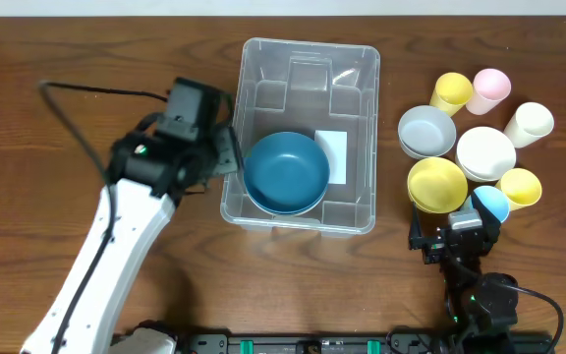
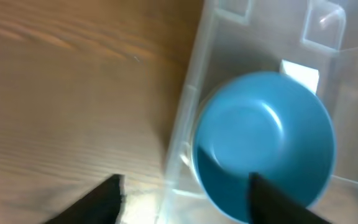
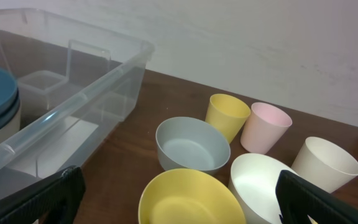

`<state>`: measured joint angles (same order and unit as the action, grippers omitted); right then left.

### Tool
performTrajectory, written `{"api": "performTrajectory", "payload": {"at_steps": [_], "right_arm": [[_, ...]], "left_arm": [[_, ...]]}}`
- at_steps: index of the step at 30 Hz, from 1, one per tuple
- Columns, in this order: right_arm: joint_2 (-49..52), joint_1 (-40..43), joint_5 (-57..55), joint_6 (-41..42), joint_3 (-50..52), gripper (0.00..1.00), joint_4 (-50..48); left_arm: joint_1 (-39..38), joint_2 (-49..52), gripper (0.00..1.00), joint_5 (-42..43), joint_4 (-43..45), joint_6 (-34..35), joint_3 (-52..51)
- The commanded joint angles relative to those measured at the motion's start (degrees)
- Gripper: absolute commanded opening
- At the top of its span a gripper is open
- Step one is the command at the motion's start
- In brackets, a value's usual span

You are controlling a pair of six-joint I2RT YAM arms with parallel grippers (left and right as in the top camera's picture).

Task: Pack container
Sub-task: 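Carry the far teal bowl and stack it in the container, then retract the left gripper out of the container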

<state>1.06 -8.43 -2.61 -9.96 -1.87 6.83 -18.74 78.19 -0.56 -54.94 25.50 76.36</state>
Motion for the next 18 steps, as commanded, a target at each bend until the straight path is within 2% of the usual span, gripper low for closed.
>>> {"api": "performTrajectory", "payload": {"at_steps": [1,6,8,9,10,14,18], "right_arm": [[-0.2,-0.2,-0.6,-0.6,0.2,0.99,0.1],[-0.2,-0.2,-0.6,-0.6,0.2,0.99,0.1],[-0.2,-0.2,-0.6,-0.6,0.2,0.99,0.1],[-0.2,-0.2,-0.6,-0.6,0.2,0.99,0.1],[-0.2,-0.2,-0.6,-0.6,0.2,0.99,0.1],[-0.2,-0.2,-0.6,-0.6,0.2,0.99,0.1],[-0.2,-0.2,-0.6,-0.6,0.2,0.99,0.1]], "left_arm": [[2.3,-2.9,0.72,-9.9,-0.2,0.0,0.0],[8.0,-4.8,0.74,-16.5,-0.7,-0.2,0.0],[11.6,-4.9,0.84,-18.5,-1.2,-0.4,0.0],[13.0,-4.9,0.94,-19.6,-1.6,-0.4,0.0],[14.5,-4.9,0.98,-20.3,-2.1,-0.4,0.0],[18.9,-4.9,0.98,-20.5,-3.5,-0.4,0.0],[20.2,-4.9,0.98,-20.5,-3.5,-0.4,0.0]]}}
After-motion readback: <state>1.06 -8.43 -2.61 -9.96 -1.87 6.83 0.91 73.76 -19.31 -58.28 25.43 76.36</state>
